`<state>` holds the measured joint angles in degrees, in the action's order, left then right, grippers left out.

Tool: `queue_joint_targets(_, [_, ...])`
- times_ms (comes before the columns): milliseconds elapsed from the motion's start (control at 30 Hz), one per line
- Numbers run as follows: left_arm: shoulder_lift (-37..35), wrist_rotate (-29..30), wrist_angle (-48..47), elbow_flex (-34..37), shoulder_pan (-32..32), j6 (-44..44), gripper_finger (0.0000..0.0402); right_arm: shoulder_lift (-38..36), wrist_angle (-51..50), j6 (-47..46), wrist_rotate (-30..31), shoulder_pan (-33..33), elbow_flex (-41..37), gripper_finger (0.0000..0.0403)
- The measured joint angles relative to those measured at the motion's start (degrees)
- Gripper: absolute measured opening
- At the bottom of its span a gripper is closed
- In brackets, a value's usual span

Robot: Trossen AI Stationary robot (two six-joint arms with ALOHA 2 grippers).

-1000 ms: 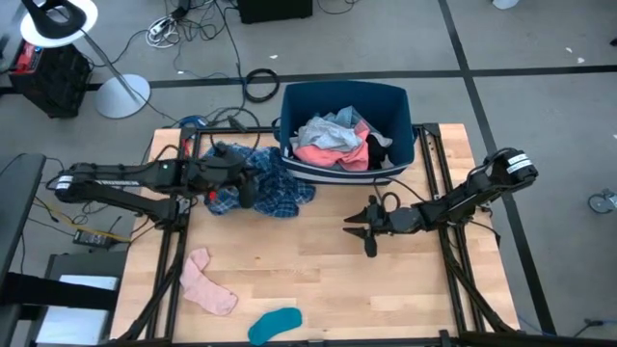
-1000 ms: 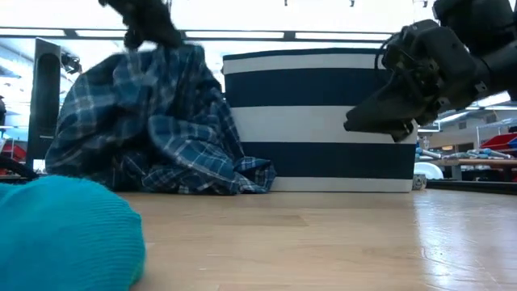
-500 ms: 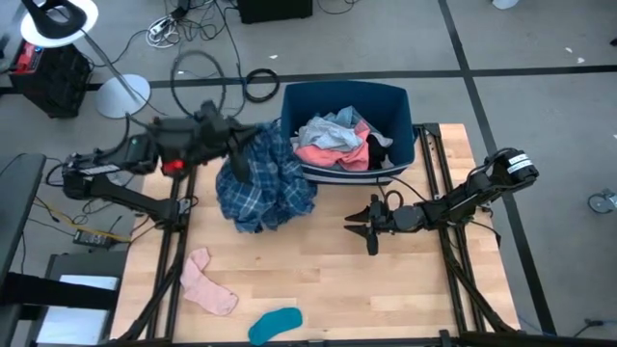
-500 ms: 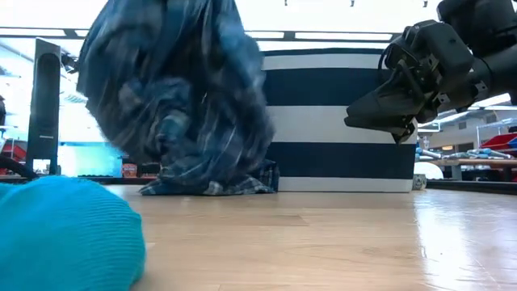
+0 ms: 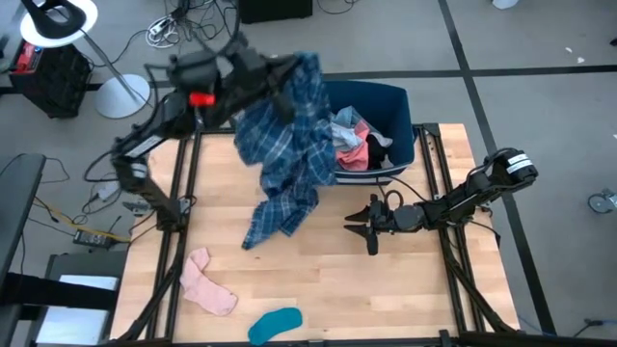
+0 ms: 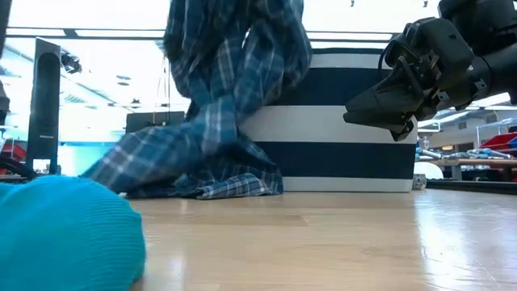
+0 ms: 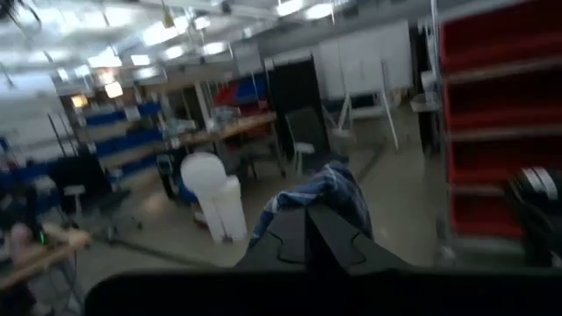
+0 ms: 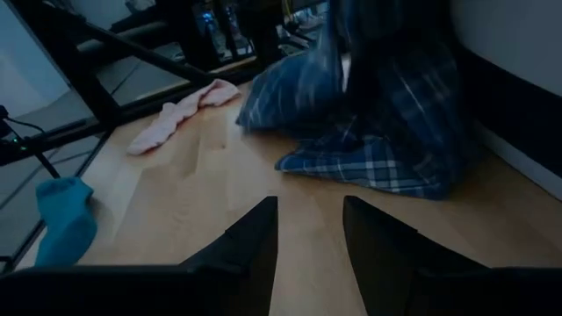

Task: Sort clothes
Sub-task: Put the blue and white shirt into the blue bin

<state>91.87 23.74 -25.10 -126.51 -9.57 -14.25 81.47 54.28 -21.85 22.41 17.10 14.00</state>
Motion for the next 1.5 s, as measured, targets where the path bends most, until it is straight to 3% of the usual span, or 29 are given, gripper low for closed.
queue_joint_targets(100, [6.0, -4.3, 2.1, -8.6, -3.1, -0.4, 0.0, 0.0, 0.0, 0.2, 0.0, 0.0, 0.0, 0.0132])
queue_joint_targets(200, [7.1, -9.6, 15.6, -4.8, -6.5, -0.3, 0.0, 0.0, 0.0, 0.5, 0.0, 0.0, 0.0, 0.0132])
queue_joint_targets(267, [8.4, -14.6, 19.6, -4.2, -8.4, 2.9, 0.0, 0.0, 0.1, 0.6, 0.0, 0.0, 0.0, 0.0132])
queue_joint_targets(433, [10.9, -23.4, 11.0, -4.2, -12.6, 11.8, 0.0, 0.0, 0.1, 1.0, 0.0, 0.0, 0.0, 0.0132])
queue_joint_targets(633, [13.7, -23.7, -6.4, -4.0, -14.6, 13.0, 0.0, 0.0, 0.1, 1.0, 0.0, 0.0, 0.0, 0.0132])
queue_joint_targets(933, [18.0, -24.1, -23.5, -4.1, -14.5, 10.5, 0.0001, 0.0, 0.1, 1.0, 0.0, -0.1, 0.0, 0.0132])
queue_joint_targets(1500, [32.3, -24.3, -21.9, -4.1, -13.6, 10.4, 0.0012, 0.0, 0.1, 1.0, 0.0, -0.1, 0.0, 0.0132])
